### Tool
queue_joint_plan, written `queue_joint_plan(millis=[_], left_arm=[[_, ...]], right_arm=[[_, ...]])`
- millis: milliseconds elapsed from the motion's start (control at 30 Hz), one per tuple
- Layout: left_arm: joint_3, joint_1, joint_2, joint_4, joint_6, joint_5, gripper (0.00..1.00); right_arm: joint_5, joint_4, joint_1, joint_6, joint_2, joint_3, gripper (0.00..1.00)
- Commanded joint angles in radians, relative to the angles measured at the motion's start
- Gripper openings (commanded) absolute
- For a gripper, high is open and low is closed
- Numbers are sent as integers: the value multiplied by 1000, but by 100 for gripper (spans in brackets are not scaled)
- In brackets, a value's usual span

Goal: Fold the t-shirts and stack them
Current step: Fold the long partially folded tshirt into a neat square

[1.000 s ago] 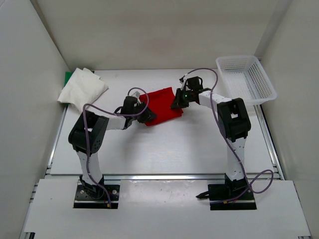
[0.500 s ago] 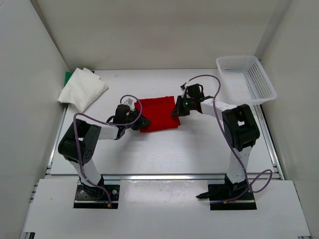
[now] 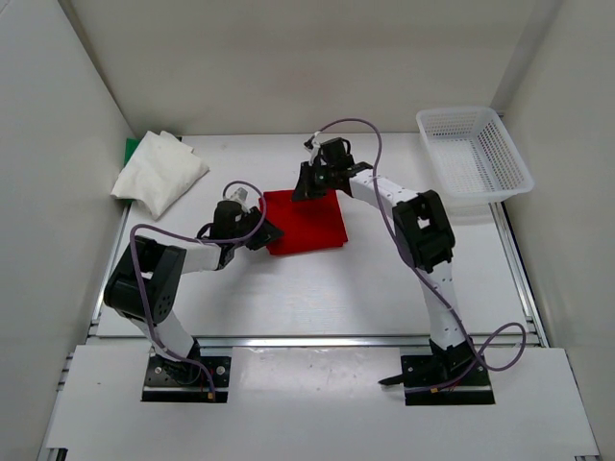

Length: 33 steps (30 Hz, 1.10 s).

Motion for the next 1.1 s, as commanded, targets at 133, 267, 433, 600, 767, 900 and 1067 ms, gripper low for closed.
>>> queue_joint_plan(millis=[133, 267, 433, 600, 767, 900, 1067], left_arm=[[-32, 33, -16, -7, 19, 43, 39], [-44, 38, -9, -7, 21, 63, 39], [-27, 46, -87, -13, 5, 49, 39], [105, 46, -64, -37, -14, 54, 41], [249, 79, 77, 15, -68, 66, 38], [398, 73, 183, -69, -21, 25, 36], [536, 98, 324, -117, -13, 62, 35]], right_arm=[[-74, -182, -62, -33, 253, 332, 0], [-138, -228, -82, -25, 339, 434, 0], [-172, -325, -62, -74, 379, 577, 0], [-133, -449, -65, -134, 327, 703, 16], [-6, -585, -62, -194, 220, 729, 16], [87, -680, -80, -226, 140, 663, 0], [123, -412, -93, -200, -145, 99, 0]])
